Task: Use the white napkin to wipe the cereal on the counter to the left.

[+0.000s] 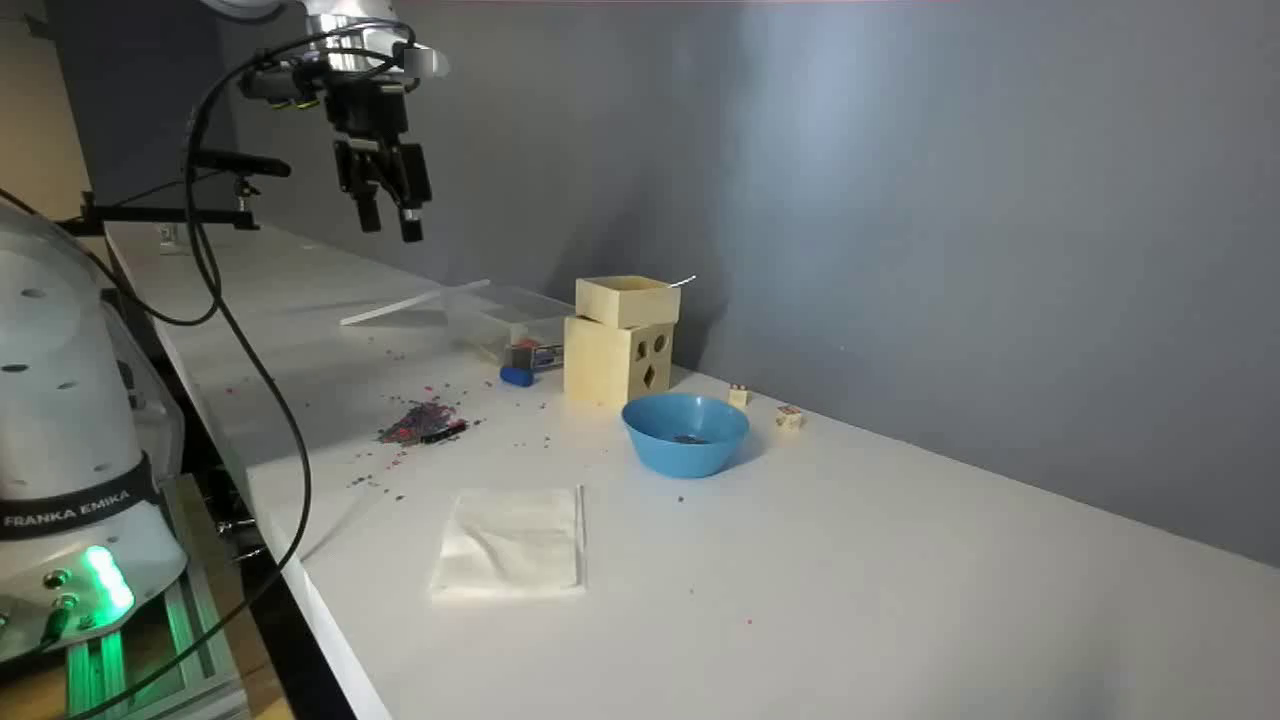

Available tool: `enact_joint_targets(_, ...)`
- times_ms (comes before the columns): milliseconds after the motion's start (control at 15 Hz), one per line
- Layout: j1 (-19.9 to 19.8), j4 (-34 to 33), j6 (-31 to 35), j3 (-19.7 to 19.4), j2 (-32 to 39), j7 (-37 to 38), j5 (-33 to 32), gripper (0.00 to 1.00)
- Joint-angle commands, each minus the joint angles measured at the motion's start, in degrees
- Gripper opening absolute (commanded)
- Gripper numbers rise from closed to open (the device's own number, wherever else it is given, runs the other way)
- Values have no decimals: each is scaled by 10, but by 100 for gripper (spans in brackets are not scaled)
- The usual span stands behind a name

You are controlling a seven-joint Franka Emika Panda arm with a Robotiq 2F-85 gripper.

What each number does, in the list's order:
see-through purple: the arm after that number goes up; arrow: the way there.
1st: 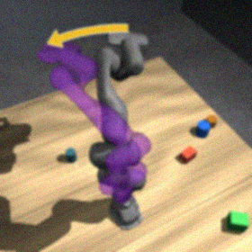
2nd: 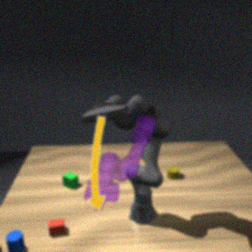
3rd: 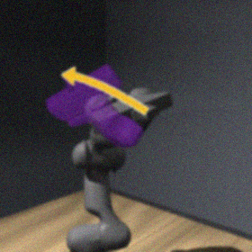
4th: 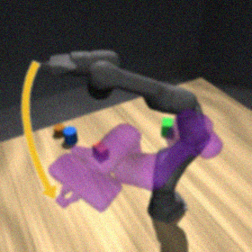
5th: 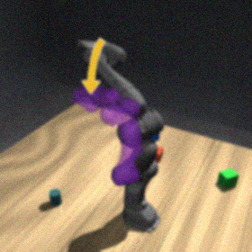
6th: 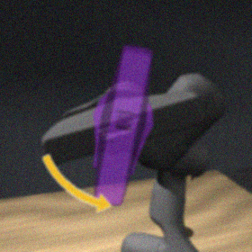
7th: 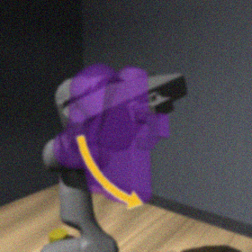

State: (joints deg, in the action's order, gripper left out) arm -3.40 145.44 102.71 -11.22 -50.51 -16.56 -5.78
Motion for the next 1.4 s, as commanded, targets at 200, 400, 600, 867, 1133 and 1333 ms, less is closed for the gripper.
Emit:
enact_joint_targets(200, -10, -5, 37, -8, 17, 17, -3, 100)
enact_joint_targets(400, -35, -13, 126, -35, 53, 32, -12, 100)
enact_joint_targets(600, -71, -26, 182, -65, 109, 39, -17, 100)
enact_joint_targets(867, -118, -37, 195, -94, 170, 45, -16, 100)
enact_joint_targets(1133, -153, -31, 203, -125, 209, 32, -6, 100)
enact_joint_targets(1333, -167, -26, 196, -118, 203, 40, -5, 100)
